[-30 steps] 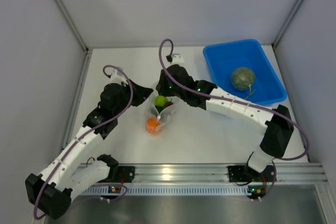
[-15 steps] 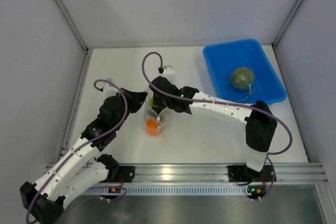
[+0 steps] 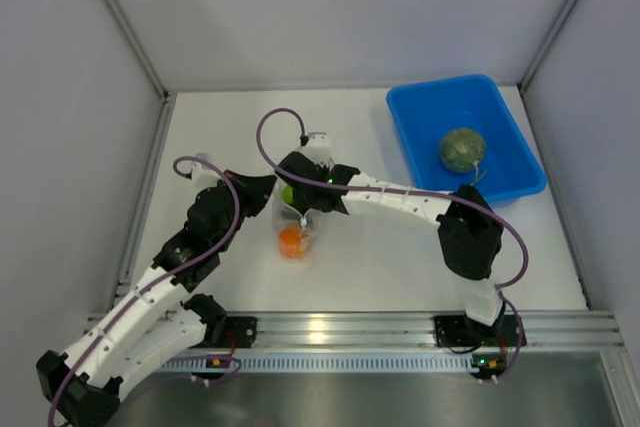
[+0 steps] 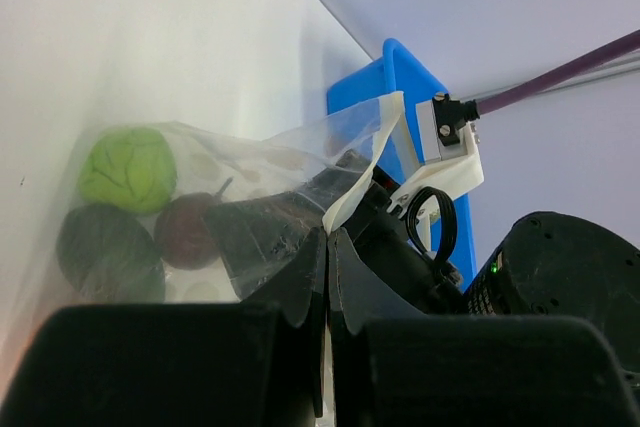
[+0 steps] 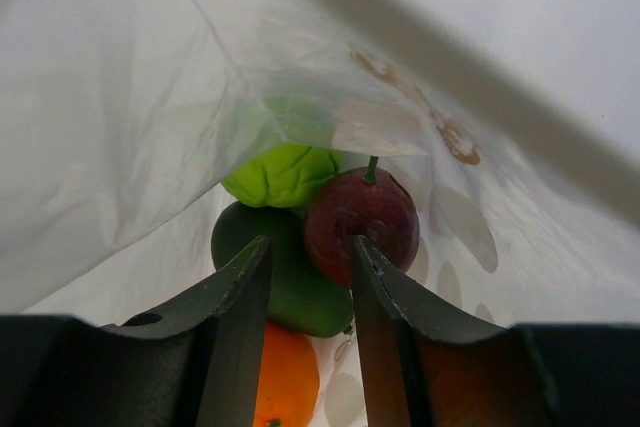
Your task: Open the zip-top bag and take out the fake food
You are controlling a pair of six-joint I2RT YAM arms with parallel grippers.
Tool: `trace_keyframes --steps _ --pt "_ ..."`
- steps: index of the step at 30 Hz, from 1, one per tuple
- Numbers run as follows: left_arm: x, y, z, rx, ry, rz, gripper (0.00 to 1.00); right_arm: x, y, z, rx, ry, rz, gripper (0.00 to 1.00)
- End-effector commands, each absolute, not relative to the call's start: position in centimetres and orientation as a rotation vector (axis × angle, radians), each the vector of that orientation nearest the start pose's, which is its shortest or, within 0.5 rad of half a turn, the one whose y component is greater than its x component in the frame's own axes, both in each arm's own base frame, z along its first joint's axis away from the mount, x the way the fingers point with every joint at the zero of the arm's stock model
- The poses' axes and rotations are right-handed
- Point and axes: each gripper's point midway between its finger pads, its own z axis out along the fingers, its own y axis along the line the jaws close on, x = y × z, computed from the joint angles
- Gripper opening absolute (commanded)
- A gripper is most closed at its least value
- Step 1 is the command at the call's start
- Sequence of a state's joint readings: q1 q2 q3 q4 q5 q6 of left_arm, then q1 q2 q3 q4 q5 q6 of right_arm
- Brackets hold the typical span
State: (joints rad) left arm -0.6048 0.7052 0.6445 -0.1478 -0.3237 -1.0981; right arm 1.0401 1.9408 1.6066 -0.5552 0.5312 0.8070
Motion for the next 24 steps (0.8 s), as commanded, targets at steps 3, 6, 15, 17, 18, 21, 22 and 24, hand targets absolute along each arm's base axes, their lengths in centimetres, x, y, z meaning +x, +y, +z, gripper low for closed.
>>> trace_keyframes --steps 3,6,15,17,18,21,22,24 --pt "26.9 -16.1 27.4 -0.669 1.677 -0.965 0.00 32.5 38.5 13.0 -0.020 2.295 0.231 0.38" --pt "26.8 -16.0 27.0 -0.671 1.679 -0.955 0.00 33.1 38.0 12.3 -0.019 2.292 0.214 0.42" --pt "27.0 -16.1 25.5 -0.661 1.716 -0.921 0.00 33.2 37.8 9.7 -0.030 2.343 0.231 0.46" --pt "27.0 -16.1 25.2 -0.657 1.724 -0.917 0.00 33.0 37.9 9.0 -0.040 2.358 0.227 0.46" --pt "27.0 -16.2 25.1 -0.653 1.728 -0.914 0.00 33.0 37.9 8.8 -0.039 2.365 0.232 0.46" --pt "27.0 -16.1 25.1 -0.650 1.726 -0.908 0.00 32.6 38.3 8.2 -0.046 2.383 0.259 0.47" --pt "27.0 -16.1 25.1 -0.648 1.729 -0.907 0.00 32.4 38.3 7.8 -0.048 2.392 0.256 0.47" --pt "27.0 -16.1 24.9 -0.642 1.734 -0.900 0.00 32.2 38.4 7.3 -0.051 2.407 0.261 0.49"
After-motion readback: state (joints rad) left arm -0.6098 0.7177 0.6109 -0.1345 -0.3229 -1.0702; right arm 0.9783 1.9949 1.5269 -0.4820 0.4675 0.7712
